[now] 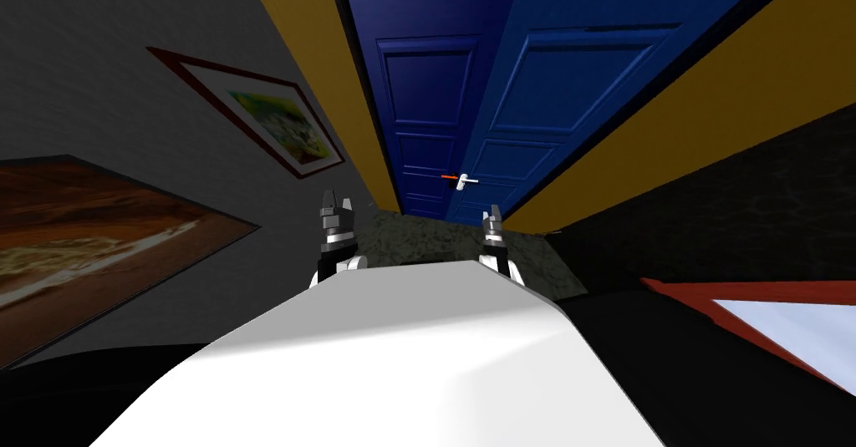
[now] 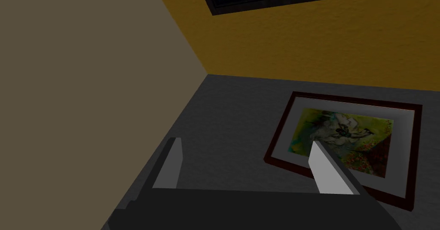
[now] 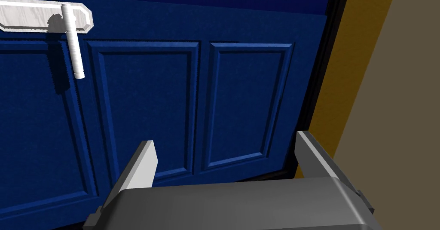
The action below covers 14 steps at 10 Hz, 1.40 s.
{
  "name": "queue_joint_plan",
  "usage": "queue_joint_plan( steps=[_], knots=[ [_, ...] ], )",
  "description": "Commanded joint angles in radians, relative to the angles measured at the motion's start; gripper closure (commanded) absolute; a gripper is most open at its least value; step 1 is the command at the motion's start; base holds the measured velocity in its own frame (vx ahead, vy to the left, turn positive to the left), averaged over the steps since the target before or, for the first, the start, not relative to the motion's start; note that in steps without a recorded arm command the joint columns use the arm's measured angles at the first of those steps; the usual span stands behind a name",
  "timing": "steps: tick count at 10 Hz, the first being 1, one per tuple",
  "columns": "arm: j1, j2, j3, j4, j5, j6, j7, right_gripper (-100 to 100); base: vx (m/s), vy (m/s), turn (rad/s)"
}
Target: Pull the door open
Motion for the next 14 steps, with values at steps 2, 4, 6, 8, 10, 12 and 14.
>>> queue_joint_plan(
  steps=[2, 4, 6, 8, 10, 12, 14],
  knots=[
    [0.005, -0.016, -0.05, 0.064, 0.0, -0.001, -0.05, -100, 0.139, -0.046, 0.193],
    [0.008, -0.024, -0.075, 0.096, 0.0, -0.004, -0.074, -100, 0.135, -0.016, 0.141],
    [0.013, -0.034, -0.112, 0.145, 0.0, -0.008, -0.11, -100, 0.109, -0.009, 0.179],
    [0.016, -0.041, -0.136, 0.178, 0.0, -0.01, -0.134, -100, 0.12, -0.026, 0.152],
    [0.021, -0.051, -0.173, 0.226, 0.0, -0.014, -0.17, -100, 0.149, -0.034, 0.199],
    [0.028, -0.064, -0.221, 0.289, 0.0, -0.019, -0.216, -100, 0.165, -0.062, 0.209],
    [0.031, -0.07, -0.244, 0.319, 0.0, -0.021, -0.239, -100, 0.12, -0.041, 0.151]
  ],
)
